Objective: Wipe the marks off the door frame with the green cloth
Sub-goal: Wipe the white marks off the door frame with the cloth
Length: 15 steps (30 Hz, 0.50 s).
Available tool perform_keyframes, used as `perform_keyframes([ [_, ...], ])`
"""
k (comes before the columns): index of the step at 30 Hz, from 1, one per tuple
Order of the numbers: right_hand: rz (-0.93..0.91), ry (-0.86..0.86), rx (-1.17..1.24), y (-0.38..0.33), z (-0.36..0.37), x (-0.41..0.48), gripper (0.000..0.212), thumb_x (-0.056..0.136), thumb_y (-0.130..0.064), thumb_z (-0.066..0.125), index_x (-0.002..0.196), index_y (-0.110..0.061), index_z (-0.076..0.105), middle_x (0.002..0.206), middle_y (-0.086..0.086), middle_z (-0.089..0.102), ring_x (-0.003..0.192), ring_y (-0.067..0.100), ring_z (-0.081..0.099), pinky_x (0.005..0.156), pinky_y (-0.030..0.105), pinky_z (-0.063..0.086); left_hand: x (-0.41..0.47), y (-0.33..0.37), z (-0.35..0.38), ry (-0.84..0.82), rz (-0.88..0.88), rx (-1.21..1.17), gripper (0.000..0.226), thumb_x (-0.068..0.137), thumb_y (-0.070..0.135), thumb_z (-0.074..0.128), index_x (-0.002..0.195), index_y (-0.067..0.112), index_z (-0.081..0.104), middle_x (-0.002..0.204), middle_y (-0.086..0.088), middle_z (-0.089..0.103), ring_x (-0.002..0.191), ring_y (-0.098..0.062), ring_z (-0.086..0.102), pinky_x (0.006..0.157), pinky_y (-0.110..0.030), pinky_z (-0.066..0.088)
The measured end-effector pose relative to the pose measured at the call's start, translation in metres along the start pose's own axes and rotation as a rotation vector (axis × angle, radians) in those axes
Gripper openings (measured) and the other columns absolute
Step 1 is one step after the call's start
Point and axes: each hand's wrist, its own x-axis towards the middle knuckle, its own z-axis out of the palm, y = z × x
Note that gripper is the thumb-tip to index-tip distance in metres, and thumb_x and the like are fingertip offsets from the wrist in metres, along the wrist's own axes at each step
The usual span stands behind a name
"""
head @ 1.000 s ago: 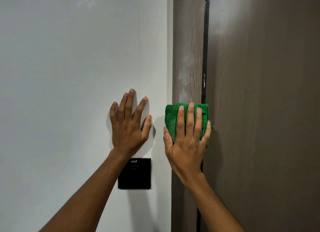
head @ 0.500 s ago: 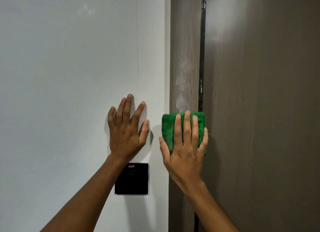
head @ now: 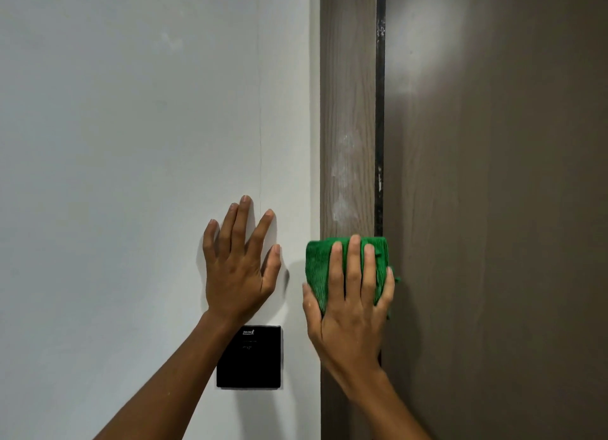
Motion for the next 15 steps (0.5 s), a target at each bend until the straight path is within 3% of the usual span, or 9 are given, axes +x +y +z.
perform_keyframes([
  [8, 0.051, 0.106, 0.081, -0.011, -0.011, 0.123, 0.074, 0.097, -0.055, 0.034, 0.155, -0.017, 0.009, 0.164, 0.012, 0.016, 0.152, 0.028, 0.012, 0.120, 0.055, 0.011, 0.000, 0.000, -0.001, -0.010, -0.007, -0.005, 0.060, 0.094, 0.045, 0.041, 0.149, 0.025, 0.032, 0.162, -0.010, 0.023, 0.151, -0.025, 0.016, 0.123, -0.048, 0.011],
  [15, -0.001, 0.013, 0.021, -0.001, -0.002, 0.030, 0.073, 0.098, -0.054, 0.031, 0.156, -0.017, 0.009, 0.165, 0.011, 0.006, 0.152, 0.028, 0.008, 0.119, 0.058, 0.013, 0.029, 0.012, -0.018, 0.021, -0.051, -0.143, 0.057, 0.092, 0.047, 0.038, 0.144, 0.023, 0.040, 0.159, -0.013, 0.029, 0.148, -0.028, 0.026, 0.119, -0.054, 0.015],
])
